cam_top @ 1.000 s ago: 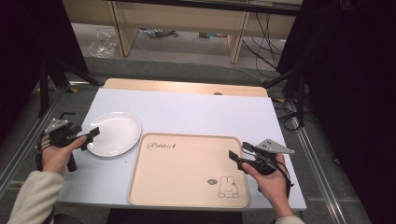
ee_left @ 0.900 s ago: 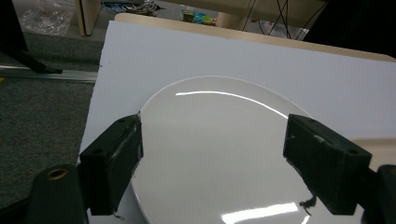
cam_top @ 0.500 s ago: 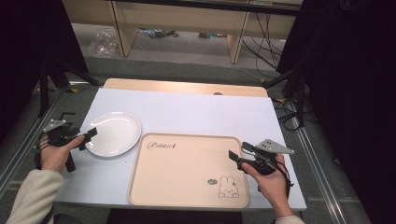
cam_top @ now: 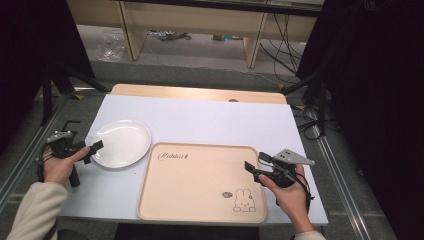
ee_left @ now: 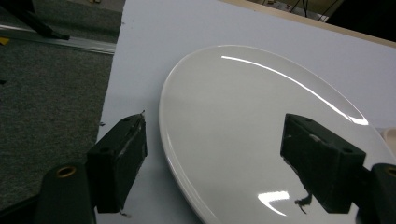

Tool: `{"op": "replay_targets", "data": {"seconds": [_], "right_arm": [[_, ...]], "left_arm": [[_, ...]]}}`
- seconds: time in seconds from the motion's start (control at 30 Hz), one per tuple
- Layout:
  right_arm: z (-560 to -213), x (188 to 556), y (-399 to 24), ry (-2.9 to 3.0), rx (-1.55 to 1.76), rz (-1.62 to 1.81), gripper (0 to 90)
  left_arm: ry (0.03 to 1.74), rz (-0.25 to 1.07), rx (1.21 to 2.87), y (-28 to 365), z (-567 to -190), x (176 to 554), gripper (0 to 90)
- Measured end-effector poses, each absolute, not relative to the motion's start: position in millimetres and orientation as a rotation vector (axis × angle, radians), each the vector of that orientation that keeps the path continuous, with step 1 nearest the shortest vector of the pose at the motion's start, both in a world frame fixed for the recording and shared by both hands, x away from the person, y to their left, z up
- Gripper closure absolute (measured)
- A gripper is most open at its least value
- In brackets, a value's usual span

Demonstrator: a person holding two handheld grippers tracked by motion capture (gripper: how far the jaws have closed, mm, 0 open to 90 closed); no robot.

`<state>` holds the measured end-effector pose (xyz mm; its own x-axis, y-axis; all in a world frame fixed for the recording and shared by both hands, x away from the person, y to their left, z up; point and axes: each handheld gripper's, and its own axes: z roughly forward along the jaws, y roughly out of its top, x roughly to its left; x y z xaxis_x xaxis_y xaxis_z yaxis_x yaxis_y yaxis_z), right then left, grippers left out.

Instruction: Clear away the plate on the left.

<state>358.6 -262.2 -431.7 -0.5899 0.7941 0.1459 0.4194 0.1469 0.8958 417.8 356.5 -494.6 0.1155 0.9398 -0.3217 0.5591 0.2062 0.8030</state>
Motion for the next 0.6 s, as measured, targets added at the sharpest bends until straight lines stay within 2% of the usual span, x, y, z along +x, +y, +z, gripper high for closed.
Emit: {"op": "replay_targets", "data": {"seconds": [0.6], "right_arm": [[-431.3, 358.5, -262.3, 2.068, 1.162, 1.427, 30.5]], "left_arm": [[1.609, 0.414, 1.471, 358.1, -502.4, 417.8, 27.8]]}}
